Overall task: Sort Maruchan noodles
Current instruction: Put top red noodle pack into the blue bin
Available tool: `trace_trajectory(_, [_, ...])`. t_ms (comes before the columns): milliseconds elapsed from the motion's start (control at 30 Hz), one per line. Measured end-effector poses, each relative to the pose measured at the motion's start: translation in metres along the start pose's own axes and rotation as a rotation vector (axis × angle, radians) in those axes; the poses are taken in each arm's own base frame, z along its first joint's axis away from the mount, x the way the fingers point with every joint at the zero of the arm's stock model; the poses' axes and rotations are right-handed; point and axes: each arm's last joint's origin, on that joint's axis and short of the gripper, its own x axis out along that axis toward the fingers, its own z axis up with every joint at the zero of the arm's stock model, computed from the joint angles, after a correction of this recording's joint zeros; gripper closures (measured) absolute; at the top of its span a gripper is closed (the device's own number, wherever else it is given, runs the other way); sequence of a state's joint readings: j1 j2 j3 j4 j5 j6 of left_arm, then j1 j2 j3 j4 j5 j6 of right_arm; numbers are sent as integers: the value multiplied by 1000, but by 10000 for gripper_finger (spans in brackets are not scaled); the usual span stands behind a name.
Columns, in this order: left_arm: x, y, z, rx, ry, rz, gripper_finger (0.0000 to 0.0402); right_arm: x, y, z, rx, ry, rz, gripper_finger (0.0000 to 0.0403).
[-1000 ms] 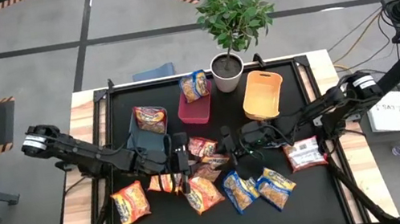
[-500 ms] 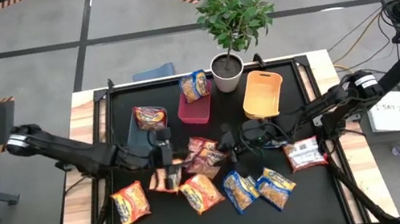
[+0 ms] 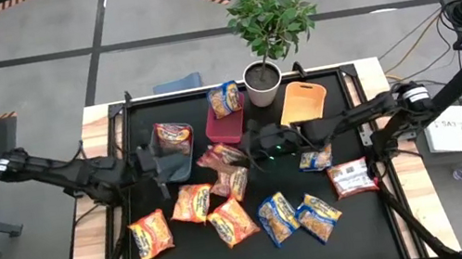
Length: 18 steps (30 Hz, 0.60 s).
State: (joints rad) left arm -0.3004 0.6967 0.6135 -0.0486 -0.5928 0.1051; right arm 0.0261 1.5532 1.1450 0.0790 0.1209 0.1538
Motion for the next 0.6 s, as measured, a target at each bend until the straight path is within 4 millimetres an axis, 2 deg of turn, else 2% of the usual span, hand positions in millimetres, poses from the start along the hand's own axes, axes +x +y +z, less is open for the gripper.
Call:
trace_trajectory(133, [-13, 10, -12, -36, -73, 104, 267, 22, -10, 19, -28, 9, -42, 266])
trace_trajectory(300, [-25, 19, -24, -43, -137, 154, 267, 59, -27, 31, -68, 44, -88, 266])
trace_trajectory(367, [-32, 24, -19, -91, -196, 164, 267, 72, -33, 33, -85, 67, -104, 266])
trace_trajectory(600, [-44, 31, -23, -133, -242, 168, 267, 117, -49, 31, -155, 85, -135, 262])
